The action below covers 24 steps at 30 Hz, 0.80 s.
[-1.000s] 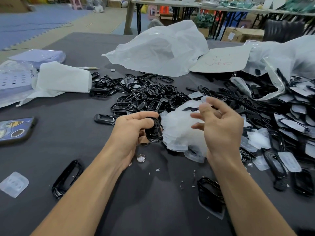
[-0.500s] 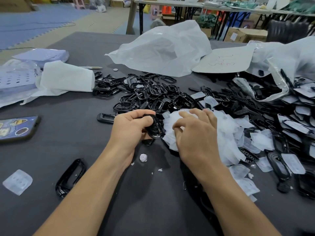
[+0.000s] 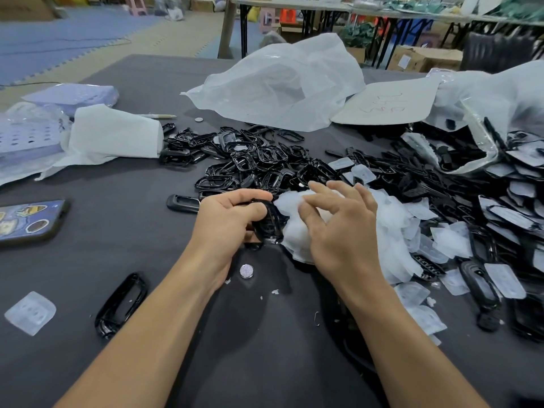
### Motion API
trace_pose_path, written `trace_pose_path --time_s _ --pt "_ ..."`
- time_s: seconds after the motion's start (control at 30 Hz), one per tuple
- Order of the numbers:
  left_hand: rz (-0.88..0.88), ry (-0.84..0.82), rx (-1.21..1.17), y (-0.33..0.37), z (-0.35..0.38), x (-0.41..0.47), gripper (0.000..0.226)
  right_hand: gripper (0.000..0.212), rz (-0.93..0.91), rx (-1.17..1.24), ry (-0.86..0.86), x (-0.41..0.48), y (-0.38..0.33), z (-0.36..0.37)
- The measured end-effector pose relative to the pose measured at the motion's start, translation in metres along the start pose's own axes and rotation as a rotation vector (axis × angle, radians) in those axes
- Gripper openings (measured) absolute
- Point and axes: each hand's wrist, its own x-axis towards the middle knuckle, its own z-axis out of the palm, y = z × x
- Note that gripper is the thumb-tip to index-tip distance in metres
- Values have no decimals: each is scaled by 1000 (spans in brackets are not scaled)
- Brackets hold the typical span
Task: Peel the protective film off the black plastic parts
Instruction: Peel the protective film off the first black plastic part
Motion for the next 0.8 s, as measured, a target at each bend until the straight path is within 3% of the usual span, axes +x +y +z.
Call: trace_pose_path --time_s 0.17,0.33,0.6,0.8 --pt "-12 -204 -45 2 2 -6 35 14 157 242 -15 2 -4 -5" --pt "-16 -192 -74 0 2 -4 28 12 253 514 -57 3 -4 -6" --pt "-55 -178 9 -6 5 -3 44 26 316 587 -75 3 0 -5" --pt "-15 -126 84 -6 10 -6 32 40 350 622 -45 3 -4 -4"
